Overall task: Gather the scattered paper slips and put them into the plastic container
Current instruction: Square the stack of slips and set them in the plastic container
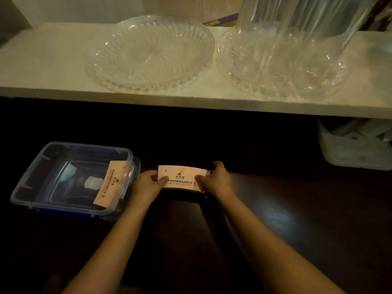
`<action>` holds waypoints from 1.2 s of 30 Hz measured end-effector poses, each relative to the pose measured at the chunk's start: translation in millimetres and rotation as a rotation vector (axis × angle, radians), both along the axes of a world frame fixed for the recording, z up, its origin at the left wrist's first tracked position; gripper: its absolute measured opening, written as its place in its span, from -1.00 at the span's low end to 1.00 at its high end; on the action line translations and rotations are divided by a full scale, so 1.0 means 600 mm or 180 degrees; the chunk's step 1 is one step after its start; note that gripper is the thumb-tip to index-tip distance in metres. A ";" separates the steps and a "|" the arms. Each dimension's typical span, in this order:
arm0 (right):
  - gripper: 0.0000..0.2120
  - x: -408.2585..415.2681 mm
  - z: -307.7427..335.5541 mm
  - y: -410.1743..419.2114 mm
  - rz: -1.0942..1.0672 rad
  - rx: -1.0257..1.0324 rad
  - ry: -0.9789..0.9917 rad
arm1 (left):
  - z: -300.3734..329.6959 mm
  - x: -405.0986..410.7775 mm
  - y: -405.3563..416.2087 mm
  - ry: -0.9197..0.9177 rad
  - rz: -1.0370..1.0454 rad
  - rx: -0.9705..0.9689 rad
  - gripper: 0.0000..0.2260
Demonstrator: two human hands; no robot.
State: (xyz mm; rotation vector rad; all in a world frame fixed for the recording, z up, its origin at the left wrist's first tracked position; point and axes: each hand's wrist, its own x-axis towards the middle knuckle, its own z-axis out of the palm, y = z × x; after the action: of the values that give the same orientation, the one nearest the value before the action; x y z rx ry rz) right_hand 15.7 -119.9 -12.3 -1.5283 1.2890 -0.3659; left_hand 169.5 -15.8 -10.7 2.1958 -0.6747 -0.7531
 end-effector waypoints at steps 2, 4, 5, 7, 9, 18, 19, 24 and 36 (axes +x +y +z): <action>-0.53 0.016 -0.006 -0.004 0.0073 -0.0023 0.0178 | -0.007 0.006 -0.008 -0.0078 -0.0063 0.0111 -0.68; -0.58 0.025 -0.010 -0.008 0.0218 -0.0177 0.0481 | -0.016 0.009 -0.015 -0.0248 -0.0174 0.0263 -0.69; -0.60 0.028 -0.012 -0.010 0.0325 -0.0314 0.0632 | -0.019 0.010 -0.017 -0.0335 -0.0232 0.0334 -0.68; -0.60 0.030 -0.013 -0.013 0.0547 -0.0593 0.0917 | -0.024 0.015 -0.021 -0.0320 -0.0330 0.0469 -0.66; -0.54 0.027 -0.015 -0.018 0.0638 -0.0525 0.1122 | -0.024 0.019 -0.023 -0.0074 -0.0483 0.0569 -0.66; -0.63 -0.003 -0.036 0.021 0.0477 0.0189 0.0446 | -0.013 -0.015 -0.010 0.0646 -0.0226 0.0041 -0.64; -0.65 -0.012 -0.040 0.034 0.0423 0.0054 0.0411 | -0.016 -0.024 0.000 0.0833 -0.0112 -0.0087 -0.61; -0.37 -0.052 -0.052 0.077 0.0427 0.0021 -0.0002 | -0.037 -0.067 0.043 0.1322 0.0191 -0.0438 -0.55; -0.40 -0.097 -0.042 0.110 0.1148 -0.1163 -0.0154 | -0.044 -0.103 0.092 0.1176 0.0436 -0.1130 -0.75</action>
State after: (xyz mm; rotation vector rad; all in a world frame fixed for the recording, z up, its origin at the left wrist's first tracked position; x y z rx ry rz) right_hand -42.3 -53.7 -37.7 -2.0069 0.9142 -0.4152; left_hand 107.9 39.2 -37.3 1.7032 -0.4265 -0.8644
